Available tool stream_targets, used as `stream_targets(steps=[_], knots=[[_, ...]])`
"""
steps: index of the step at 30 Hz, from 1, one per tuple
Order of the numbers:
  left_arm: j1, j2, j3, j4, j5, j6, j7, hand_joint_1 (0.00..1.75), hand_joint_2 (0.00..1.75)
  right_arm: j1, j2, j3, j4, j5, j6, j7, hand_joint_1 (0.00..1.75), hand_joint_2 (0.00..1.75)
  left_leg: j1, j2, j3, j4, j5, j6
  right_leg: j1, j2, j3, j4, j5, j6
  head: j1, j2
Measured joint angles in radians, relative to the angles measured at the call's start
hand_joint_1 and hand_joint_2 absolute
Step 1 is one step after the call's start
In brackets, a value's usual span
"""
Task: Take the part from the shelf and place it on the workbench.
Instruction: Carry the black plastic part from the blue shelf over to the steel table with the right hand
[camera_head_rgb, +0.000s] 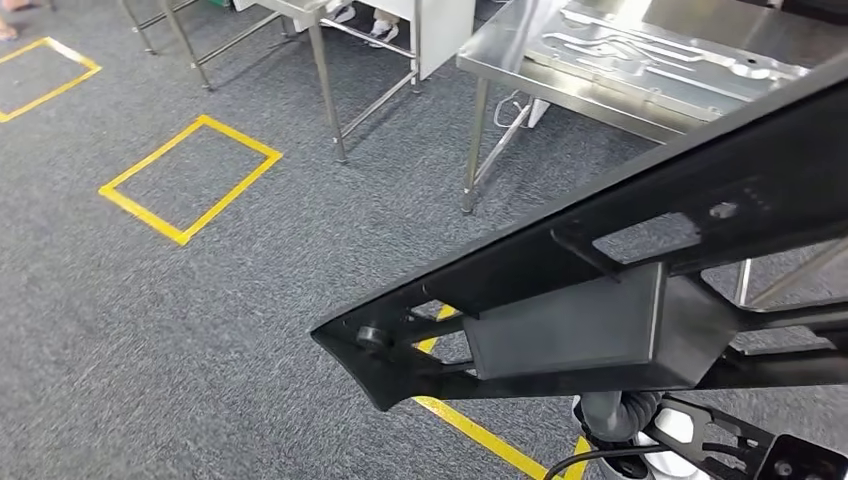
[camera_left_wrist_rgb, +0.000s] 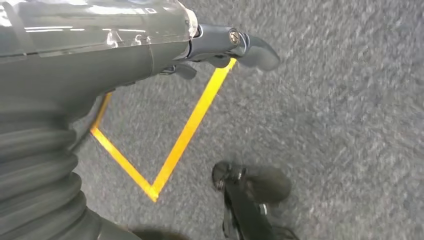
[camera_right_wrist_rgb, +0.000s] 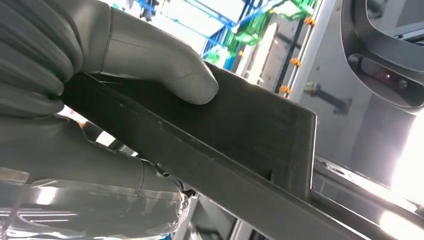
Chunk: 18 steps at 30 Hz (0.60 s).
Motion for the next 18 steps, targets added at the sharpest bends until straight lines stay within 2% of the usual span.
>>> stream_targets(steps=[1, 2, 3, 4, 5, 6, 7, 9, 11, 12, 13, 15, 17, 18], knots=[[0.002, 0.008, 0.004, 0.0, 0.004, -0.001, 0.0, 0.0, 1.75, -0.001, 0.001, 0.0, 0.004, 0.0, -0.001, 0.0, 1.75, 1.75, 0.001, -0.008, -0.036, 0.069, -0.026, -0.002, 0.001, 0.012, 0.0, 0.001, -0.001, -0.002, 0.0, 0.0], [0.003, 0.015, 0.007, 0.0, 0.006, -0.001, 0.0, 0.0, 1.75, -0.001, 0.002, 0.0, 0.008, 0.0, -0.001, 0.0, 1.75, 1.75, 0.001, -0.011, -0.064, 0.117, -0.036, -0.004, 0.001, 0.026, 0.001, 0.002, -0.001, -0.002, -0.001, 0.0], [0.004, 0.022, 0.009, 0.0, 0.007, -0.001, 0.0, 0.0, 1.75, -0.002, 0.003, 0.0, 0.011, 0.001, -0.002, 0.0, 1.75, 1.75, 0.001, -0.012, -0.076, 0.129, -0.025, -0.005, 0.001, 0.04, 0.001, 0.004, -0.003, -0.002, -0.001, 0.0], [0.003, 0.028, 0.01, 0.0, 0.008, -0.001, 0.0, 0.0, 1.75, -0.002, 0.004, 0.0, 0.015, 0.001, -0.002, 0.0, 1.75, 1.75, 0.002, -0.014, -0.07, 0.102, 0.006, -0.005, 0.0, 0.054, 0.003, 0.007, -0.005, 0.0, -0.001, 0.0], [0.003, 0.032, 0.011, 0.0, 0.009, -0.001, 0.0, 0.0, 1.75, -0.002, 0.004, 0.0, 0.017, 0.001, -0.003, 0.0, 1.75, 1.75, 0.004, -0.022, -0.048, 0.042, 0.049, -0.006, -0.001, 0.068, 0.004, 0.011, -0.008, 0.002, -0.002, 0.0], [0.002, 0.036, 0.013, 0.0, 0.011, -0.001, -0.001, 0.0, 1.75, -0.004, 0.005, 0.0, 0.019, 0.001, -0.004, 0.0, 1.75, 1.75, 0.008, -0.044, -0.021, -0.025, 0.084, -0.005, -0.002, 0.08, 0.003, 0.016, -0.011, 0.007, -0.002, 0.0], [0.002, 0.039, 0.015, 0.0, 0.014, -0.002, -0.002, 0.0, 1.75, -0.006, 0.005, 0.0, 0.022, 0.001, -0.005, 0.0, 1.75, 1.75, 0.012, -0.067, 0.002, -0.082, 0.106, -0.003, -0.002, 0.093, -0.001, 0.023, -0.014, 0.012, -0.001, 0.0], [0.002, 0.043, 0.023, 0.0, 0.025, -0.009, -0.007, 0.0, 1.75, -0.009, 0.005, 0.001, 0.027, -0.001, -0.009, 0.001, 1.75, 1.75, 0.015, -0.097, 0.019, -0.13, 0.112, 0.006, -0.003, 0.116, -0.014, 0.033, -0.015, 0.024, -0.001, 0.0], [0.001, 0.046, 0.03, 0.0, 0.037, -0.025, -0.013, 0.0, 1.75, -0.01, 0.005, 0.001, 0.032, -0.003, -0.012, 0.001, 1.75, 1.75, 0.012, -0.08, 0.02, -0.134, 0.112, 0.019, -0.007, 0.133, -0.022, 0.033, -0.012, 0.036, -0.001, 0.0], [-0.001, 0.048, 0.033, 0.0, 0.042, -0.034, -0.017, 0.0, 1.75, -0.01, 0.005, 0.001, 0.034, -0.003, -0.012, 0.001, 1.75, 1.75, 0.012, -0.069, 0.022, -0.137, 0.114, 0.027, -0.006, 0.12, -0.025, 0.037, -0.015, 0.041, 0.001, 0.0], [-0.002, 0.049, 0.036, 0.0, 0.046, -0.043, -0.021, 0.0, 1.75, -0.012, 0.005, 0.001, 0.037, -0.003, -0.012, 0.001, 1.75, 1.75, 0.013, -0.057, 0.024, -0.141, 0.116, 0.034, -0.005, 0.095, -0.033, 0.055, -0.026, 0.046, 0.004, 0.0], [-0.002, 0.049, 0.043, 0.0, 0.05, -0.057, -0.027, 0.0, 1.75, -0.017, 0.005, 0.002, 0.043, -0.003, -0.012, 0.0, 1.75, 1.75, 0.01, -0.033, 0.027, -0.144, 0.115, 0.045, -0.004, 0.033, -0.079, 0.15, -0.076, 0.055, 0.011, 0.0], [0.0, 0.047, 0.047, 0.0, 0.051, -0.069, -0.029, 0.0, 1.75, -0.018, 0.006, 0.003, 0.051, 0.0, -0.014, 0.0, 1.75, 1.75, 0.005, -0.006, 0.028, -0.144, 0.112, 0.05, -0.008, 0.013, -0.144, 0.278, -0.127, 0.061, 0.012, 0.0], [0.0, 0.045, 0.049, 0.0, 0.051, -0.073, -0.029, 0.0, 1.75, -0.019, 0.007, 0.004, 0.056, 0.002, -0.016, 0.0, 1.75, 1.75, 0.003, 0.007, 0.029, -0.144, 0.111, 0.05, -0.008, 0.011, -0.16, 0.308, -0.13, 0.061, 0.012, 0.0]])
